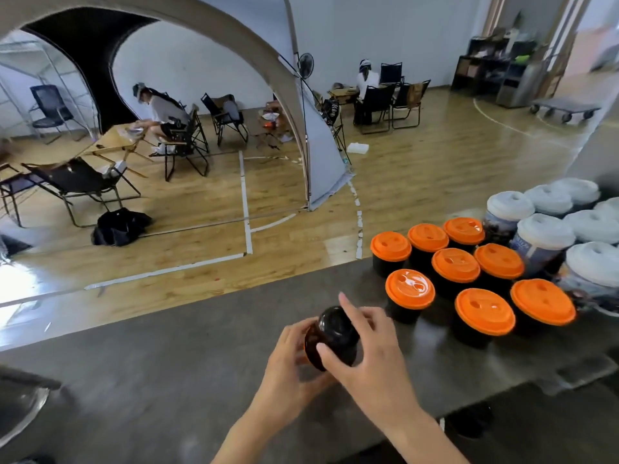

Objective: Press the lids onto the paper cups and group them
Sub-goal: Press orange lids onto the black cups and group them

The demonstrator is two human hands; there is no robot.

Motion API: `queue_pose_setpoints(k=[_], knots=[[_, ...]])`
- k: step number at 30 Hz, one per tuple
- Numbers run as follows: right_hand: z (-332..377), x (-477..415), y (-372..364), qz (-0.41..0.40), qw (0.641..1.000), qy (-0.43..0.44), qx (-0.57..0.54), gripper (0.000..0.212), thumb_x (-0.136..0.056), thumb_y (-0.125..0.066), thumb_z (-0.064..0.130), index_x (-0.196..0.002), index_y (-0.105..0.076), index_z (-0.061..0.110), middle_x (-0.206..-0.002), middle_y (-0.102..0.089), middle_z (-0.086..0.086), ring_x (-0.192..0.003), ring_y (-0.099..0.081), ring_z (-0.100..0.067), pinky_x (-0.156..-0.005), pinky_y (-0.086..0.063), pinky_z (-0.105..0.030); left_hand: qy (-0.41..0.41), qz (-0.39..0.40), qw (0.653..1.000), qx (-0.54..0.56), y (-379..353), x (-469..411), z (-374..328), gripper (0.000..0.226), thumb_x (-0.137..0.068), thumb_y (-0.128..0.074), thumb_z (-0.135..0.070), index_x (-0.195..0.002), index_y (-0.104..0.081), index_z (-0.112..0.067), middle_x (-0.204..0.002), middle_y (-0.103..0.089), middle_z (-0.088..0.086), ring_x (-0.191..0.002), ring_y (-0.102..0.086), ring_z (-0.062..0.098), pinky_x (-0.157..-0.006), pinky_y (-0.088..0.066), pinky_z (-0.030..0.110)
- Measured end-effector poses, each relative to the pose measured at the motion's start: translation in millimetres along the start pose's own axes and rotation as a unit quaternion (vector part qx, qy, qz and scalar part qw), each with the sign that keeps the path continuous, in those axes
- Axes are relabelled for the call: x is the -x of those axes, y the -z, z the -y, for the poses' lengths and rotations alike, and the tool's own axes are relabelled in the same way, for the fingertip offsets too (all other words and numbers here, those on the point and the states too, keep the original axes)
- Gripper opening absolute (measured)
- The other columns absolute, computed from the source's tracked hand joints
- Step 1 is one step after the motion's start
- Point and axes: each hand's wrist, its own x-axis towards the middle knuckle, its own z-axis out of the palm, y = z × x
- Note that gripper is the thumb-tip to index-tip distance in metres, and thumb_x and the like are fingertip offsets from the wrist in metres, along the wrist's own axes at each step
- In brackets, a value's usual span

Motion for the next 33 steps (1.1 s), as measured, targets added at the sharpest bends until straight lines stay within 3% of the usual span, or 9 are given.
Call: queue_pose_setpoints(k=[4,8,13,16,18,21,25,29,33], knots=[[8,4,0,-0.026,0.992,0.075,0.098,0.077,-0.080,-0.066,0.058,-0.151,-0.050,0.035,-0.122,-0.048,0.009,-0.113,-0.046,-0.011,-0.090,-0.051,-0.019,0.013,-0.004,0.998,0.057,-15,3,1,0.069,-0.066,-0.087,-0.034,-0.122,-0.053,-0.055,-0.121,-0.072,-0.012,-0.106,-0.073,0.014,-0.080,-0.055,0.019],[-1,11,5,-0.026,0.997,0.034,0.059,0.070,-0.079,-0.070,0.056,-0.144,-0.052,0.034,-0.126,-0.046,0.014,-0.118,-0.044,-0.006,-0.097,-0.047,-0.019,-0.004,-0.026,0.999,0.026,-15,0,5,0.075,-0.057,-0.087,-0.026,-0.117,-0.055,-0.057,-0.119,-0.068,-0.014,-0.100,-0.072,0.015,-0.072,-0.056,0.019],[-38,34,20,-0.033,0.995,-0.082,-0.053,0.062,-0.073,-0.085,0.035,-0.122,-0.047,0.037,-0.121,-0.053,0.017,-0.114,-0.053,0.002,-0.095,-0.043,-0.014,-0.161,-0.010,0.979,-0.126,-22,-11,-6,0.102,-0.063,-0.071,0.019,-0.142,-0.046,-0.041,-0.143,-0.048,-0.020,-0.126,-0.057,0.015,-0.098,-0.050,0.022],[-68,49,31,-0.047,0.991,-0.122,-0.029,0.073,-0.071,-0.086,0.028,-0.135,-0.051,0.029,-0.126,-0.056,0.011,-0.119,-0.054,-0.007,-0.104,-0.044,-0.023,-0.211,0.083,0.966,-0.124,-40,-10,-21,0.090,-0.074,-0.067,0.009,-0.149,-0.043,-0.035,-0.147,-0.047,-0.018,-0.136,-0.051,0.014,-0.110,-0.038,0.018],[-86,54,38,-0.083,0.986,-0.148,-0.005,0.074,-0.069,-0.089,0.023,-0.135,-0.056,0.022,-0.122,-0.058,0.009,-0.117,-0.053,-0.013,-0.104,-0.046,-0.034,-0.224,0.130,0.962,-0.089,-56,-12,-29,0.066,-0.091,-0.066,-0.006,-0.148,-0.045,-0.032,-0.149,-0.048,-0.015,-0.139,-0.050,0.016,-0.111,-0.038,0.019],[-108,56,45,-0.125,0.970,-0.204,-0.033,0.076,-0.068,-0.094,0.021,-0.130,-0.052,0.031,-0.120,-0.056,0.017,-0.118,-0.054,-0.008,-0.101,-0.045,-0.027,-0.227,0.123,0.959,-0.113,-76,-31,-40,0.036,-0.107,-0.048,-0.036,-0.143,-0.051,-0.032,-0.149,-0.046,-0.017,-0.141,-0.047,0.013,-0.112,-0.037,0.019],[-128,51,44,-0.178,0.959,-0.215,-0.050,0.079,-0.066,-0.097,0.018,-0.125,-0.047,0.033,-0.120,-0.053,0.019,-0.119,-0.057,-0.011,-0.099,-0.043,-0.023,-0.272,0.064,0.924,-0.261,-94,-81,-40,0.037,-0.105,-0.055,-0.017,-0.141,-0.059,-0.015,-0.148,-0.053,0.002,-0.137,-0.050,0.019,-0.111,-0.045,0.034],[-133,48,37,-0.191,0.960,-0.201,-0.043,0.076,-0.072,-0.096,0.024,-0.132,-0.050,0.031,-0.125,-0.057,0.011,-0.122,-0.056,-0.011,-0.104,-0.044,-0.026,-0.309,0.113,0.868,-0.372,-102,-122,-30,0.050,-0.090,-0.078,-0.010,-0.138,-0.063,-0.009,-0.143,-0.060,0.013,-0.134,-0.056,0.035,-0.101,-0.054,0.050],[-135,43,33,-0.207,0.954,-0.212,-0.053,0.076,-0.074,-0.094,0.027,-0.136,-0.052,0.028,-0.129,-0.059,0.011,-0.124,-0.057,-0.011,-0.106,-0.047,-0.030,-0.316,0.094,0.868,-0.370,-111,-140,-21,0.054,-0.082,-0.084,-0.007,-0.133,-0.065,-0.008,-0.135,-0.064,0.014,-0.129,-0.059,0.039,-0.093,-0.058,0.051]])
